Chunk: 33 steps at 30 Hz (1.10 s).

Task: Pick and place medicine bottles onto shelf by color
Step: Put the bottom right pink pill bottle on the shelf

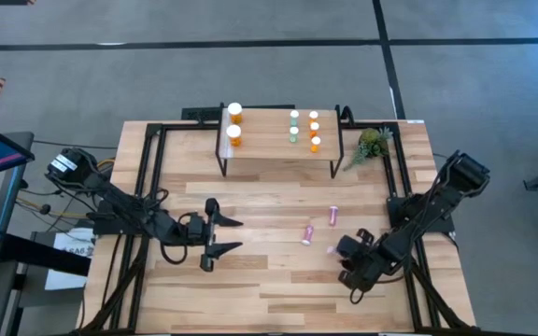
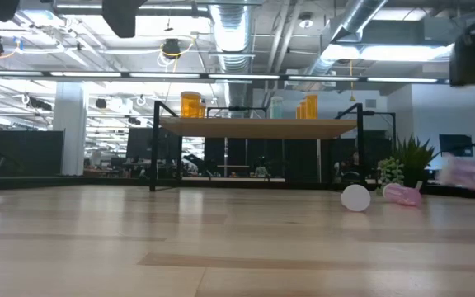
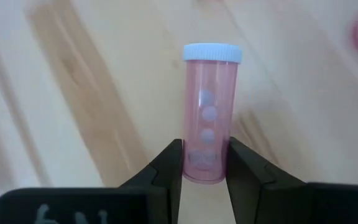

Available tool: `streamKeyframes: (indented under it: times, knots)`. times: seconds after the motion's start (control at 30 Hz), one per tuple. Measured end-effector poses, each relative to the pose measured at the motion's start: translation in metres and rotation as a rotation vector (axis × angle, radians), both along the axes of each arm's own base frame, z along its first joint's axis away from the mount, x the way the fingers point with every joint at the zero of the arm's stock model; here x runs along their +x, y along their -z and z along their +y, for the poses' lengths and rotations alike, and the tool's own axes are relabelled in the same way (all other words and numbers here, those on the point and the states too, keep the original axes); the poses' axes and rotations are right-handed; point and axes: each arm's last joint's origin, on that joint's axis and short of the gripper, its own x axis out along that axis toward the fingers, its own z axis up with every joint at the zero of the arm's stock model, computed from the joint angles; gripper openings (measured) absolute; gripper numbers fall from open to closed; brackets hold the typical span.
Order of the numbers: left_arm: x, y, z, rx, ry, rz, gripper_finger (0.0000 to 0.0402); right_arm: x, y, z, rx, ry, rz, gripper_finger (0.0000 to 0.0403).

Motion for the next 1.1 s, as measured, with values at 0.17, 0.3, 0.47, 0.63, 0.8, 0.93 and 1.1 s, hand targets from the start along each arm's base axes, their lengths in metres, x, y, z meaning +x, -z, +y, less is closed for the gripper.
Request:
streamKeyframes:
  times: [0.17,0.3,0.47,0.63,0.8,0.93,1.1]
  knots:
    - [0.017,-0.008,-0.003,0.055,0.007,0.152,0.0234,0.012,-0.013,0.005,-0.062,-0.054,-0.237,0.0115]
    - [0.032,-0.025,-0.005,0.135,0.059,0.314,0.0234,0.024,-0.026,0.009,-0.152,-0.108,-0.429,0.0115]
    - [0.045,-0.057,0.003,0.192,0.052,0.489,0.0234,0.038,-0.038,0.007,-0.28,-0.124,-0.569,0.0116]
    - [0.054,-0.084,0.017,0.176,0.104,0.521,0.0234,0.053,-0.046,-0.003,-0.362,-0.117,-0.633,0.0116]
    - [0.059,-0.092,0.027,0.191,0.207,0.497,0.0243,0.064,-0.051,-0.011,-0.408,-0.121,-0.676,0.0116]
    - [0.061,-0.09,0.034,0.183,0.223,0.524,0.0262,0.069,-0.055,-0.015,-0.427,-0.118,-0.702,0.0116]
    - [0.062,-0.092,0.04,0.181,0.238,0.544,0.028,0.074,-0.06,-0.019,-0.455,-0.119,-0.737,0.0116]
